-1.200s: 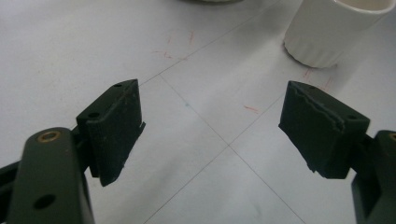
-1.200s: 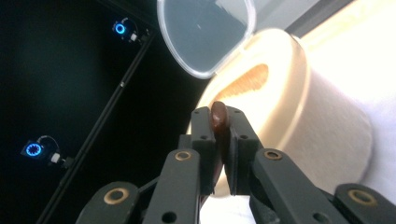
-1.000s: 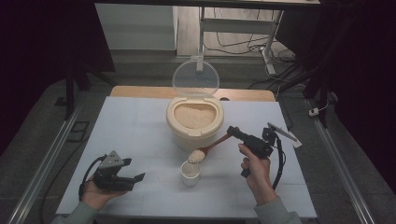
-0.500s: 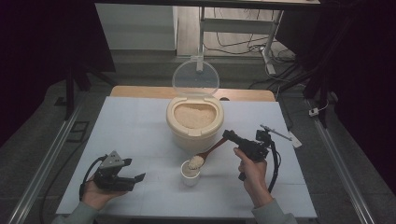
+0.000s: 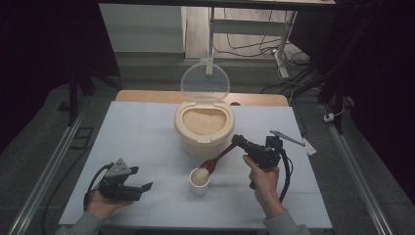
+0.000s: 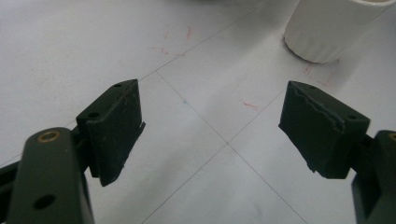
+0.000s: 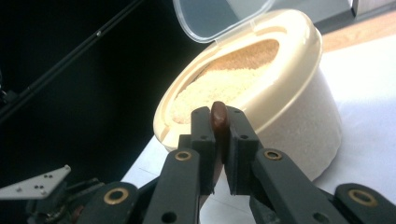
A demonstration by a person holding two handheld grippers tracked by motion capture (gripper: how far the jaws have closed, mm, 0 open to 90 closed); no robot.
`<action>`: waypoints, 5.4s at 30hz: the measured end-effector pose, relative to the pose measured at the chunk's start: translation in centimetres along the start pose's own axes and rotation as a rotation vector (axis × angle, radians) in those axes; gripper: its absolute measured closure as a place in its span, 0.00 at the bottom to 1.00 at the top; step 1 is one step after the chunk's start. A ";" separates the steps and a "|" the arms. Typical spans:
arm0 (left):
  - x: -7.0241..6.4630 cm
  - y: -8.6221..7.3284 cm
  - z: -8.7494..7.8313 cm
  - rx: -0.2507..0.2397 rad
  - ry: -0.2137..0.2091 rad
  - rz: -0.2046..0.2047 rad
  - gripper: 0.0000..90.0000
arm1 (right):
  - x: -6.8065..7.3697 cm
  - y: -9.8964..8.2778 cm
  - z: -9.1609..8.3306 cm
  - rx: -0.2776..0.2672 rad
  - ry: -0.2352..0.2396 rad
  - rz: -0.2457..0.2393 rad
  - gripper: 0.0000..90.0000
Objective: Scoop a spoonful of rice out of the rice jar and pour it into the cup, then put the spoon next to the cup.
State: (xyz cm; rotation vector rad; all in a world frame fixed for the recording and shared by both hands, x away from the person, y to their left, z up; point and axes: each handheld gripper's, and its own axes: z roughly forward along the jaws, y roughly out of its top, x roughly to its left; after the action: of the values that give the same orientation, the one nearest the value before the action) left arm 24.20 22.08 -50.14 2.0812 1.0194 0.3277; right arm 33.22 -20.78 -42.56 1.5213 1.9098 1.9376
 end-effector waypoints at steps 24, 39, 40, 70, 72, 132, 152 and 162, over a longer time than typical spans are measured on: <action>-0.1 -0.1 0.1 -0.002 0.008 -0.005 0.21 | 2.7 -0.3 -1.4 -0.077 0.092 -0.284 0.93; -0.2 -0.1 0.1 -0.009 0.015 -0.004 0.18 | 2.2 0.8 -4.2 -0.114 0.143 -0.312 0.93; -0.2 -0.1 0.1 -0.009 0.015 -0.002 0.18 | 2.3 0.8 -4.3 -0.111 0.143 -0.320 0.93; -0.4 0.0 0.3 0.004 0.005 0.019 0.19 | 3.0 1.0 -3.4 0.213 0.106 -0.467 0.93; -0.5 0.0 0.3 0.005 0.004 0.020 0.19 | 3.1 0.8 -2.9 0.244 0.107 -0.471 0.93; -0.5 -0.1 0.9 0.038 -0.002 0.021 0.19 | -5.2 -2.7 4.8 0.458 -0.254 -0.423 0.68; -0.5 -0.3 1.1 0.046 -0.002 0.020 0.19 | -6.5 -4.9 6.7 0.525 -0.397 -0.390 0.50; -0.4 -0.3 1.1 0.039 0.003 0.020 0.19 | -5.5 -4.1 5.0 0.416 -0.390 -0.464 0.44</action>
State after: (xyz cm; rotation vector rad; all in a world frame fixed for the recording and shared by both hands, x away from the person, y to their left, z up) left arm 24.31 21.29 -51.01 2.1276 1.0153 0.3236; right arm 36.83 -19.34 -50.09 1.2429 2.2915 1.0221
